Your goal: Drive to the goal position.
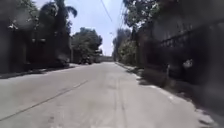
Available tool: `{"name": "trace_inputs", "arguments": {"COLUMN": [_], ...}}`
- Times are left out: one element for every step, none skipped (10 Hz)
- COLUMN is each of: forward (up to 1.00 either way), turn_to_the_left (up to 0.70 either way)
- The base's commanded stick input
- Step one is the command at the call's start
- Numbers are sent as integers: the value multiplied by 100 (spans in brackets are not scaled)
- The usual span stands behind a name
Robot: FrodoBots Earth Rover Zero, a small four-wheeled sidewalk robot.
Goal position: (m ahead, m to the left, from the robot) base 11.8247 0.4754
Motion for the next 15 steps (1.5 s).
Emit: {"name": "trace_inputs", "arguments": {"forward": [85, 85, 85, 85, 85, 85, 85, 85, 85, 85, 85, 85, 85, 85, 85], "turn_to_the_left": [0, 0, 0, 0, 0, 0, 0, 0, 0, 0, 0, 0, 0, 0, 0]}}
